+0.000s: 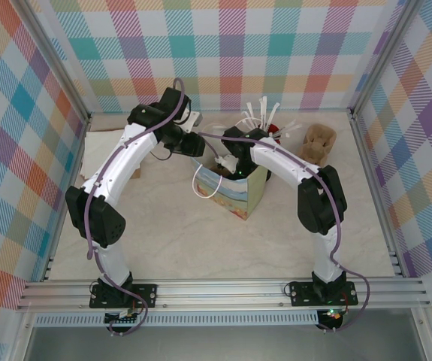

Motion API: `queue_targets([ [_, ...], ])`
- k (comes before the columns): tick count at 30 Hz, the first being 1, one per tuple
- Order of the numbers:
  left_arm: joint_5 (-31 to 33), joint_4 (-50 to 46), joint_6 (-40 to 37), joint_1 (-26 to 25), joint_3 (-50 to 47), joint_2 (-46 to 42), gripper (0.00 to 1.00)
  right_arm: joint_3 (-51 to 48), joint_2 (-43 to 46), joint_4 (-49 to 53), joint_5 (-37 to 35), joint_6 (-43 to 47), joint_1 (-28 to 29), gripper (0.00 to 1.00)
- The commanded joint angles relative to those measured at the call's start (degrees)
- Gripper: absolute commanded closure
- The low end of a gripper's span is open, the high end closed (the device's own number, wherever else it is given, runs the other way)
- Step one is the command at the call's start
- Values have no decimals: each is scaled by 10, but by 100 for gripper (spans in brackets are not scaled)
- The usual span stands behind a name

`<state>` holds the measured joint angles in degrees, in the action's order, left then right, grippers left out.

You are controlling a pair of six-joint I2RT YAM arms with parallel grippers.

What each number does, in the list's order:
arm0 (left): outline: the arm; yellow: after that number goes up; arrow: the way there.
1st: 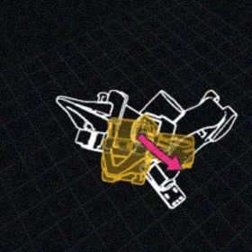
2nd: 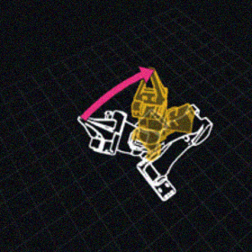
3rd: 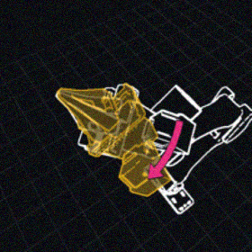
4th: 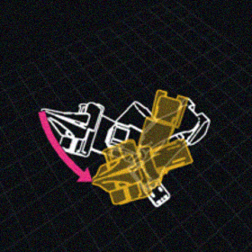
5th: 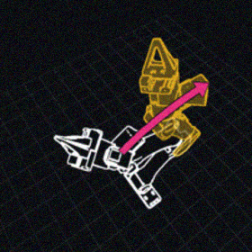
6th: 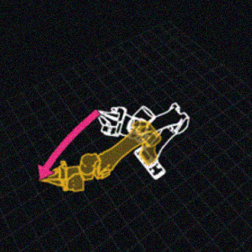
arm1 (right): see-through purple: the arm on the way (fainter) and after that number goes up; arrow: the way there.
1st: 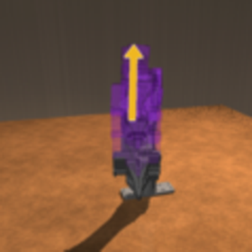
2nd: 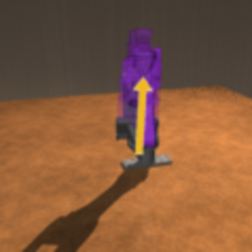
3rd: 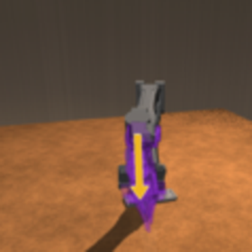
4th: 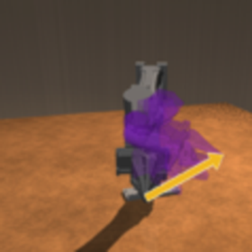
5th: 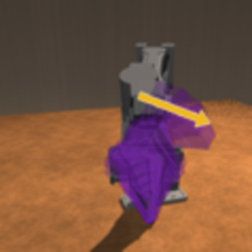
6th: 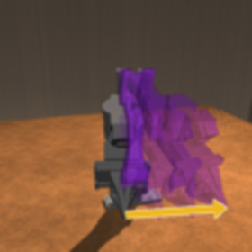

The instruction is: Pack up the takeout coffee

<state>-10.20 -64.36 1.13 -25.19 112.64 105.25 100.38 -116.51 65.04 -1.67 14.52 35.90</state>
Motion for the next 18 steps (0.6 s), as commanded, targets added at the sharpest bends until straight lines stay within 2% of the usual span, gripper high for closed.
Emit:
queue_targets([
  [1, 4, -12, 9, 8, 13, 0, 57, -24, -25, -4, -4, 16, -4, 16],
  [18, -11, -10, 7, 8, 13, -1, 57, 4, -16, 3, 23, -11, -14, 13],
])
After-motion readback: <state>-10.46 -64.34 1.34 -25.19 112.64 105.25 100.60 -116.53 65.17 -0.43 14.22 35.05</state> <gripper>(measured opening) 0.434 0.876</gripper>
